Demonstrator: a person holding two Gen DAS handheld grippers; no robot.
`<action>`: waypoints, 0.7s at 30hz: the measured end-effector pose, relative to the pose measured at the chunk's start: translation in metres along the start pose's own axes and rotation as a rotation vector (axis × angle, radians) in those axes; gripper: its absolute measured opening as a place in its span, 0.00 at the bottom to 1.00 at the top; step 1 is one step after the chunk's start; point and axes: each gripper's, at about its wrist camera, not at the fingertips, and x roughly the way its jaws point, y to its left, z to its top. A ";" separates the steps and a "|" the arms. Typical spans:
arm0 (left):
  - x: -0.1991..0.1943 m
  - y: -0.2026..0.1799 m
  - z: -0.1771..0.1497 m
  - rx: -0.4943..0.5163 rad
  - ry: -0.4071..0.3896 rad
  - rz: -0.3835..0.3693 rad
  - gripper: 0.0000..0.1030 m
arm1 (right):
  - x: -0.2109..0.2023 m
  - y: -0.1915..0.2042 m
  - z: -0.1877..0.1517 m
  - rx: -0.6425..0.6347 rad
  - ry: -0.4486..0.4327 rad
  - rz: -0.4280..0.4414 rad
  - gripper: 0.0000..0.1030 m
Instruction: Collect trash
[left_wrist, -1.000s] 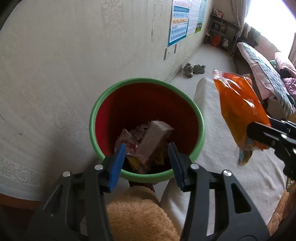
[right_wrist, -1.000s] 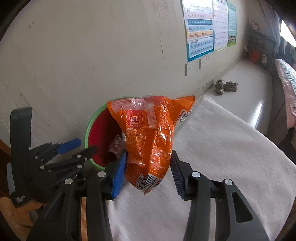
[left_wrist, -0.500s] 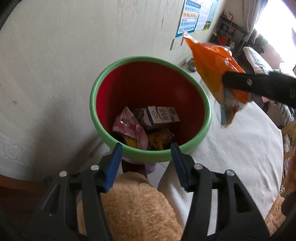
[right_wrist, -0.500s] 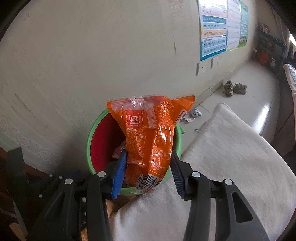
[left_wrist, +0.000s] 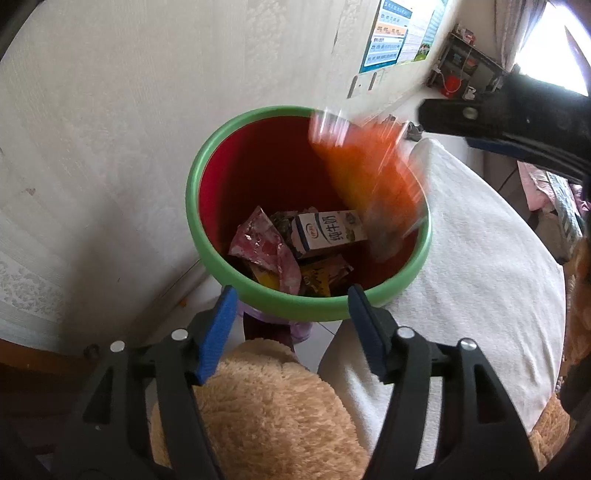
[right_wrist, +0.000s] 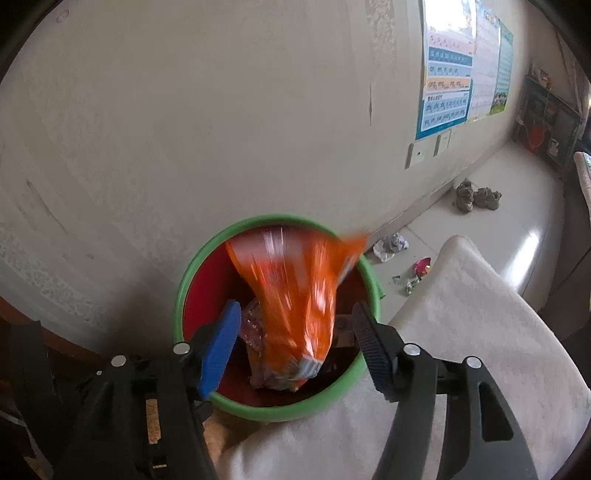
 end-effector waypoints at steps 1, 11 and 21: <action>0.000 0.000 0.000 0.000 0.002 0.001 0.61 | -0.004 -0.004 -0.003 0.012 -0.006 0.000 0.66; -0.009 -0.031 -0.007 0.081 -0.024 -0.003 0.79 | -0.066 -0.068 -0.098 0.171 -0.001 -0.069 0.87; -0.095 -0.142 -0.007 0.263 -0.392 -0.113 0.94 | -0.194 -0.118 -0.166 0.294 -0.341 -0.267 0.93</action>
